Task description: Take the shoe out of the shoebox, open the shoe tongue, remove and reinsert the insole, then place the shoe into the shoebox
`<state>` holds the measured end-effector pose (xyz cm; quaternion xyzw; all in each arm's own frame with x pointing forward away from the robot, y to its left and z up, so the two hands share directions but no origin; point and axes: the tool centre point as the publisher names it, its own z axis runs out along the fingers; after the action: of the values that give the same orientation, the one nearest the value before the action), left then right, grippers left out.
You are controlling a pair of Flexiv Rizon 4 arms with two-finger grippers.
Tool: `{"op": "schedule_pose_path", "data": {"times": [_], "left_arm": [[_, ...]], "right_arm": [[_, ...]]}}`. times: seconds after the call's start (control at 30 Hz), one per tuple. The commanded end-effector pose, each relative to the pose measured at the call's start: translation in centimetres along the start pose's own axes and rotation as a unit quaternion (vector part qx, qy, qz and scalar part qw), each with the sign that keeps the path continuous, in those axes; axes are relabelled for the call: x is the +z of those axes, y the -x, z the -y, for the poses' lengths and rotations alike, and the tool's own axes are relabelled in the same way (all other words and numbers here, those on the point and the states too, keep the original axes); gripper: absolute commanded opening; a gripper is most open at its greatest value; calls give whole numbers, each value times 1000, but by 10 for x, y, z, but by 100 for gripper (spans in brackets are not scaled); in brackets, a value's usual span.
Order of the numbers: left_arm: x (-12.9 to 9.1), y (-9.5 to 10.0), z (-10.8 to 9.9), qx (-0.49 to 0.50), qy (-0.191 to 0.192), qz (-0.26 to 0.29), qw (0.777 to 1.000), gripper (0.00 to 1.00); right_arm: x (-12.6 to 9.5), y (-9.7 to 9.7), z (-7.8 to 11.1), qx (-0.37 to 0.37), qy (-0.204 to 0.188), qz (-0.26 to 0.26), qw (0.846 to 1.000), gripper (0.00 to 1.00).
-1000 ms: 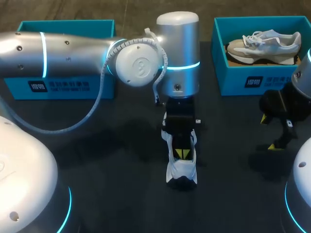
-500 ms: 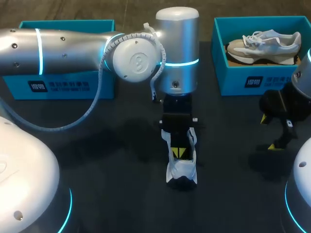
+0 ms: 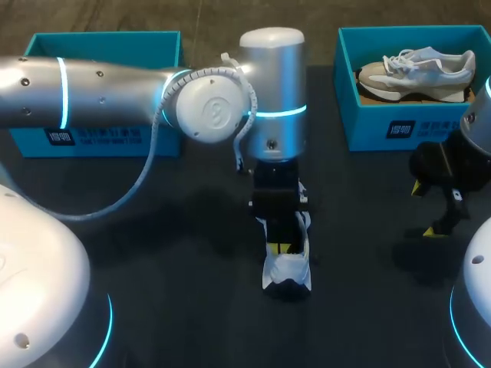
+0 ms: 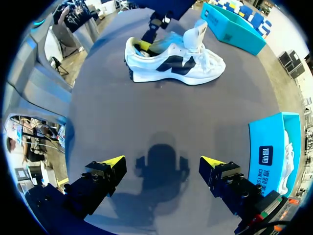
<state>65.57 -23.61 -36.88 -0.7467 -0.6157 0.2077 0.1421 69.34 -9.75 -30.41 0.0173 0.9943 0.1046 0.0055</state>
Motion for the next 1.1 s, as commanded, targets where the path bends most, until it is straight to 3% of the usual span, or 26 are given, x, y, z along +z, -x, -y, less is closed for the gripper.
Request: {"op": "schedule_pose_path", "data": {"times": [0.03,0.5,0.9,1.1], "left_arm": [[14,7,-7,1,-1,-6,1000,0],[41,0,-13,3,55,3,998,0],[-9,2,-5,13,99,18,995,0],[-6,13,-5,33,96,18,995,0]], "right_arm": [[0,-1,0,1,-2,1,1000,100],[0,-1,0,1,-2,1,1000,100],[0,-1,0,1,-2,1,1000,100],[0,-1,0,1,-2,1,1000,100]]}}
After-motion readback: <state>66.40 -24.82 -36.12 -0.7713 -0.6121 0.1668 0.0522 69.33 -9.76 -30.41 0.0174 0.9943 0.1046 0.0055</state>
